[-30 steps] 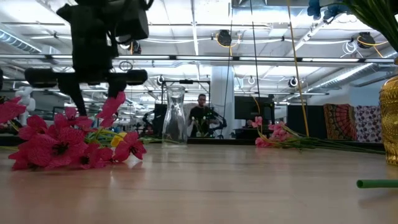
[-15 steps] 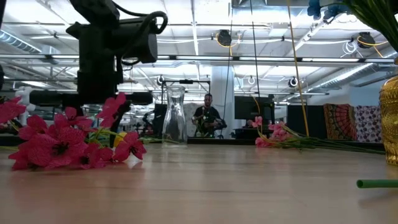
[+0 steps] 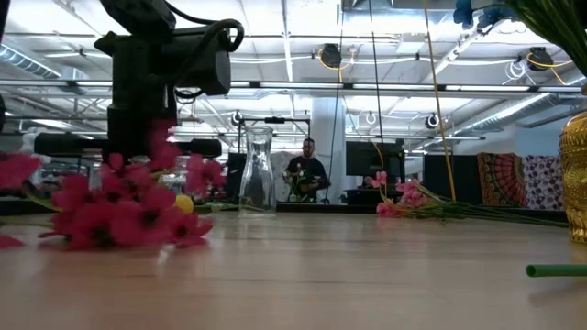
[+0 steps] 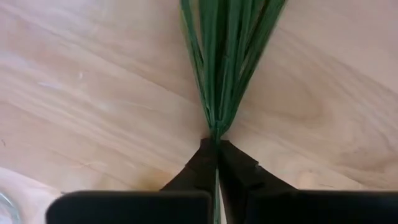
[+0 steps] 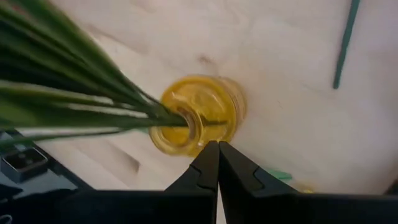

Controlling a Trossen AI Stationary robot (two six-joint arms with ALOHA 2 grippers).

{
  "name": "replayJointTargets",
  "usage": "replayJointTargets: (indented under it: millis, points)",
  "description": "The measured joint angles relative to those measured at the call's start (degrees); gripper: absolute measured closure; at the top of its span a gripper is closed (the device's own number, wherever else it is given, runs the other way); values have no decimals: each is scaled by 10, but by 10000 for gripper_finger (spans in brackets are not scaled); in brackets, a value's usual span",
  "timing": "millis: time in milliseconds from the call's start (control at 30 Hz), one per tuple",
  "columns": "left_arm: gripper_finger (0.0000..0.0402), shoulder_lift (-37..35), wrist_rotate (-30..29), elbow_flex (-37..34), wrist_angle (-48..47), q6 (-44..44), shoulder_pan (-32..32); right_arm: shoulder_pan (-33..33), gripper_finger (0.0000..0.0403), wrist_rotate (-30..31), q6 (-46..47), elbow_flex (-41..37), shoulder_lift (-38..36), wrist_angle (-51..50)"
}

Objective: Sort flowers into vase by color
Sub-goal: Put the red flowers into the transparent vase

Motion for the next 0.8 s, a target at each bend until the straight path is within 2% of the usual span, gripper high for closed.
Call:
replayJointTargets:
  millis: [233,500,800]
  points:
    - [398,-8,18,16,-19,-112,-9,12,403,4,-53,0,-48,-25]
    - [399,-51,19,94,-33,-282,-17,28,403,65,-100,0,-140,-121]
    - [400,-141,14,140,-25,-409,-15,28,403,132,-129,-9,-210,-190]
